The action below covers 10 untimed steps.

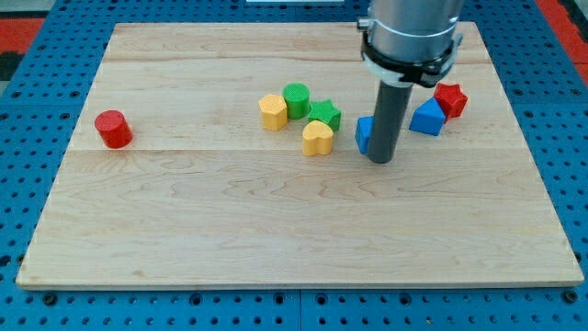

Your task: Move blue cube near blue triangle

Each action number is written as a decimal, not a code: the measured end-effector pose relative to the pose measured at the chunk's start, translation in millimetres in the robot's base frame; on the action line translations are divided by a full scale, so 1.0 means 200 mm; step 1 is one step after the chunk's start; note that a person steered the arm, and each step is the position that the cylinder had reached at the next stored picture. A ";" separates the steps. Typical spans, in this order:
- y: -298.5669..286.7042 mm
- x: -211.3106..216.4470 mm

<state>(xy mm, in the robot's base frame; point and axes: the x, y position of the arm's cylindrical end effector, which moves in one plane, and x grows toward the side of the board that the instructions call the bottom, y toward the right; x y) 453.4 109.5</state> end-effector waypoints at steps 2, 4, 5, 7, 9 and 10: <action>-0.19 0.02; -0.05 -0.19; -0.01 -0.26; 0.04 -0.31; -0.11 -0.05; -0.49 0.29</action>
